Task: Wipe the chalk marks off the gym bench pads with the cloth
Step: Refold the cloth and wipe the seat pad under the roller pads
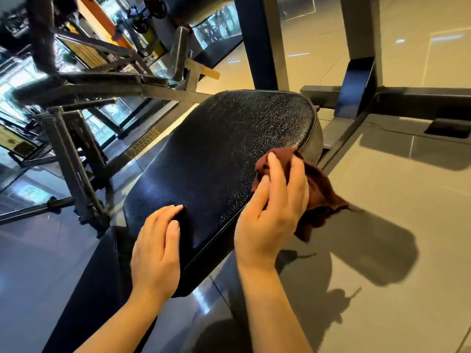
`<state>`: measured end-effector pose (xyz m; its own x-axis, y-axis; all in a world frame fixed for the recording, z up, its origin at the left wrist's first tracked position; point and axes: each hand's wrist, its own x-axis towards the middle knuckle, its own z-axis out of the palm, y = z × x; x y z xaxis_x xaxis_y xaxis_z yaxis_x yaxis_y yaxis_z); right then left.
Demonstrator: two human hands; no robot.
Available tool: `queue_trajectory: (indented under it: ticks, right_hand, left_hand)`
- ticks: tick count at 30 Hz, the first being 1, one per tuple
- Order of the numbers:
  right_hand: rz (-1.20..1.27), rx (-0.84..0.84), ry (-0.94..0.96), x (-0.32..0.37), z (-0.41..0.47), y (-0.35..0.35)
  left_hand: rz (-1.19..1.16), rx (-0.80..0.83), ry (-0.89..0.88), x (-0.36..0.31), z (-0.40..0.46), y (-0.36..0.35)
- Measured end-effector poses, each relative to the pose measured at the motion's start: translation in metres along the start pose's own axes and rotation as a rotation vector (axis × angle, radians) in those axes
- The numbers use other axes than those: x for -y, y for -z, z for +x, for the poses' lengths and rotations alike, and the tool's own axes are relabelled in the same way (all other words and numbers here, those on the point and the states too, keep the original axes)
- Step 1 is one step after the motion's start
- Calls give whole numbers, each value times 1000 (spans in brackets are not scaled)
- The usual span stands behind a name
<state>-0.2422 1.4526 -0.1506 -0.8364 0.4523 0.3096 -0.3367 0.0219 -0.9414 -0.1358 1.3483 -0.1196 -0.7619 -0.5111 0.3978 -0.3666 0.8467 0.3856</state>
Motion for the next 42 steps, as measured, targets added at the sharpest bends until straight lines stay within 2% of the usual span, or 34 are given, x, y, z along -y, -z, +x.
queue_trajectory:
  ticks: [4,7,10,13,15,18,20,22,26,30,32,34,42]
  right_hand:
    - [-71,133,47,18,-76,14]
    - [-166,262,224,22,-113,22]
    - [-257,382,442,21,-123,30]
    - [-405,643,714,35,-128,28]
    - [-492,822,849,46,-126,20]
    - [-529,1036,941,47,-96,3]
    - [-564,1074,966,46,-62,-6]
    - [-631,1079,932,46,-23,-16]
    - [-944,1031,670,34,88,-32]
    - [-1042,949,490,26,147,-34]
    - [-1038,920,529,27,135,-38]
    - [-964,960,615,33,107,-43]
    - [-517,1500,784,77,-65,-56]
  left_hand:
    - [-74,-27,15,0,1,6]
    - [-222,-44,51,3,-3,23]
    - [-227,-2,99,20,-11,56]
    - [-207,120,137,46,-22,89]
    - [-238,115,169,58,-30,100]
    - [-296,67,248,60,-40,100]
    - [-350,33,258,54,-38,100]
    - [-383,35,197,48,-36,103]
    - [-344,134,154,41,-34,106]
    - [-345,181,113,36,-30,112]
    - [-346,191,94,34,-27,114]
    - [-344,196,97,31,-24,116]
    - [-366,73,266,38,0,107]
